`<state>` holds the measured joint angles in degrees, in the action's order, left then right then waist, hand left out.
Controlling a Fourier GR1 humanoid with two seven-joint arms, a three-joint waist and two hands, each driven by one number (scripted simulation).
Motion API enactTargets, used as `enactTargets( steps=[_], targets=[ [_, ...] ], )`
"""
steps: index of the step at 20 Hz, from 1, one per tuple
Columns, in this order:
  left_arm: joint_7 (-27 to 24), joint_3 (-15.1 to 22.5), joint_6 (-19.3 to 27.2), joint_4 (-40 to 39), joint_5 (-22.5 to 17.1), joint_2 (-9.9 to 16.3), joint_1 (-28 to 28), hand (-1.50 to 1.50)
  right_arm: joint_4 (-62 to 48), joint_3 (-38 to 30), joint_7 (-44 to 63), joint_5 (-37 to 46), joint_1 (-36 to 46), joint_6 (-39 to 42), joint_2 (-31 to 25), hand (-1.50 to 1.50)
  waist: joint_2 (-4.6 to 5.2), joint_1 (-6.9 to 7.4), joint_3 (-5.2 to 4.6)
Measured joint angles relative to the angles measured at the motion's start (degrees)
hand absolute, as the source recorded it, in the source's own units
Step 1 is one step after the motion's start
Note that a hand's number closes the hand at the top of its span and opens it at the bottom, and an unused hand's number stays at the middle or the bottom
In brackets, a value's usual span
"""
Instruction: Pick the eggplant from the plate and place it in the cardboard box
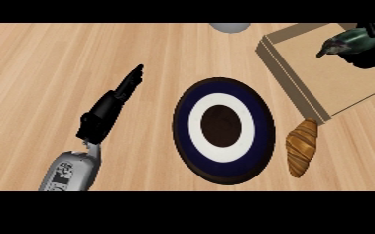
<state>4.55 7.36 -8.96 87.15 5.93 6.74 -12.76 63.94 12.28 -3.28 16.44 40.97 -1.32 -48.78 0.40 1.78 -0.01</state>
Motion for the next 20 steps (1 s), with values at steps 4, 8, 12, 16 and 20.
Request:
enactTargets(
  steps=[4,8,12,16,20],
  targets=[
    [0.2,0.0,0.1,0.5,0.0,-0.4,0.2,0.00,-8.7,-1.0,0.2,-1.0,2.6,2.0,5.0,-1.50,0.06,0.05,0.03],
    [0.1,-0.2,0.2,-0.3,0.4,-0.8,-0.4,0.00,-17.7,-2.3,-3.8,-0.8,4.8,3.4,8.8,-1.50,0.08,-0.17,0.04],
    [-0.1,-0.1,0.5,0.4,1.1,-0.8,0.6,0.00,-23.4,-5.9,-8.7,-3.0,6.5,3.4,11.8,-1.50,0.05,-0.30,0.07],
    [0.7,0.3,0.2,2.0,0.8,-0.9,1.7,0.00,-26.2,-13.2,-11.8,-9.6,8.0,3.7,12.6,-1.50,-0.01,-0.39,0.12],
    [0.0,-0.3,0.2,1.2,0.9,-0.8,1.4,0.00,-29.9,-20.7,-14.2,-16.7,9.2,6.7,11.4,-1.50,0.10,-0.64,0.12]
  ],
)
